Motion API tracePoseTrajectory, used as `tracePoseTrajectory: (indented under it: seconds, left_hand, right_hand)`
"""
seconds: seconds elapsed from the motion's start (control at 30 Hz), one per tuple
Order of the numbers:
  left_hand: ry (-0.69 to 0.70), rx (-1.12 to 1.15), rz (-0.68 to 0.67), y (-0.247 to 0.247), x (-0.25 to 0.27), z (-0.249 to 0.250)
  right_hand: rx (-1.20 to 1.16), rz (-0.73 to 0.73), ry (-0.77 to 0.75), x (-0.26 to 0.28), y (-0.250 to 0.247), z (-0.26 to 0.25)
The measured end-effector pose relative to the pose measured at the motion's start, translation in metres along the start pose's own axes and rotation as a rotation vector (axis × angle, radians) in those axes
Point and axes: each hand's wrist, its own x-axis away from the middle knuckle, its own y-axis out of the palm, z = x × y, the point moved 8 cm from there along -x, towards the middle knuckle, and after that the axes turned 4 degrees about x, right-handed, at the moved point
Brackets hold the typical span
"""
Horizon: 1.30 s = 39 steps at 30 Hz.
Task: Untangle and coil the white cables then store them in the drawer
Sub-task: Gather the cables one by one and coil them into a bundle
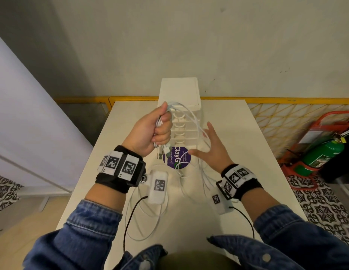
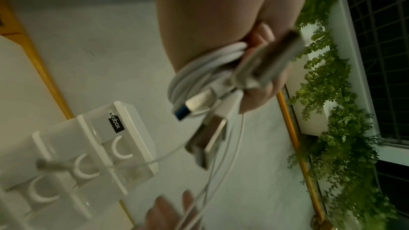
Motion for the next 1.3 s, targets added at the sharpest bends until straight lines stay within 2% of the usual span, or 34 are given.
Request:
tracePoseTrajectory:
  seconds: [0.07,0.2,0.37,0.47,0.53,0.63,0.7,0.8,0.93,1.0,1.17,1.3]
  left_hand:
    - [-0.039,-0.024,0.003,0.000,0.000,-0.006]
    - [-0.095,-0.066,0.007,0.002,0.000,-0.015]
    - [-0.068,0.096,-0.061,0.010,0.003,-0.009]
    - [-0.010,0.270,-0.154,0.011,0.004,-0.003]
    - [0.027,0.402,-0.212,0.008,0.005,0.003]
    - [0.080,0.426,-0.168,-0.005,0.006,0.010]
    - [0.095,0.493,-0.202,-0.004,0.006,0.012]
    - [0.104,0.624,-0.262,0.003,0.001,0.012]
    - [0.215,0.647,-0.230,0.001,-0.004,0.019]
    - [0.294,0.651,-0.170,-0.005,-0.007,0.027]
    - [0.500,0.433,0.207,-0.028,-0.009,0.036]
    - [0.561,0.280,0.448,-0.052,-0.005,0.032]
  right_hand:
    - [-0.041,0.037,-0.120,-0.003,-0.007,-0.031]
    - [-0.078,0.002,-0.310,-0.004,-0.001,-0.085]
    - [-0.068,-0.066,-0.187,-0.003,0.021,-0.075]
    - [-0.017,-0.041,-0.197,0.001,0.024,-0.062]
    - [-0.059,0.013,-0.196,0.003,0.016,-0.056]
    - [-0.134,0.142,-0.253,0.008,-0.003,-0.055]
    - [-0.112,0.170,-0.258,0.007,-0.008,-0.055]
    - [-0.025,0.104,-0.213,0.003,0.000,-0.048]
    - [0.036,-0.046,-0.121,0.001,0.026,-0.028]
    - [0.084,-0.131,-0.102,0.006,0.042,-0.024]
    - [0.276,-0.313,-0.219,0.020,0.074,-0.038]
    - [0.312,-0.371,-0.307,0.025,0.081,-0.053]
